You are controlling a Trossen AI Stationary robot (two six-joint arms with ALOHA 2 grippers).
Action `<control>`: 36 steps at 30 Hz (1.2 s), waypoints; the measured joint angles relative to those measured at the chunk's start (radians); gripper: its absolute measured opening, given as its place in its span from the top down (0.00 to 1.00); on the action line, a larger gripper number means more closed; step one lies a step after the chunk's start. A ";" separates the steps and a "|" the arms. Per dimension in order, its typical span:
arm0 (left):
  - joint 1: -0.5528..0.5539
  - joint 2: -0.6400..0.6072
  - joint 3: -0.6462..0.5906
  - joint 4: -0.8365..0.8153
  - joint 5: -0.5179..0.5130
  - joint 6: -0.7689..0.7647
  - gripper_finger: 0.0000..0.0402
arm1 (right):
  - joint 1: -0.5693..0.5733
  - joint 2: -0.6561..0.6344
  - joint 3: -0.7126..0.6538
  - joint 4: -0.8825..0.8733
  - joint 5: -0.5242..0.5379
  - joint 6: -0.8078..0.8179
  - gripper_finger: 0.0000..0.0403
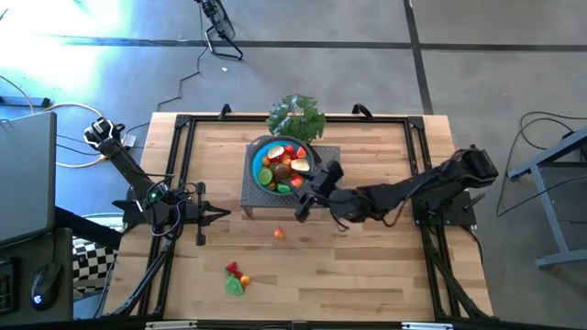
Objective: Pick & Place Fruit
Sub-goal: Put the pear into the blue strainer bowl on the shelf
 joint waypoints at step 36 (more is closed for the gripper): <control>0.000 0.000 0.000 0.000 0.000 0.000 1.00 | 0.330 0.039 0.000 -0.298 -0.094 0.458 0.99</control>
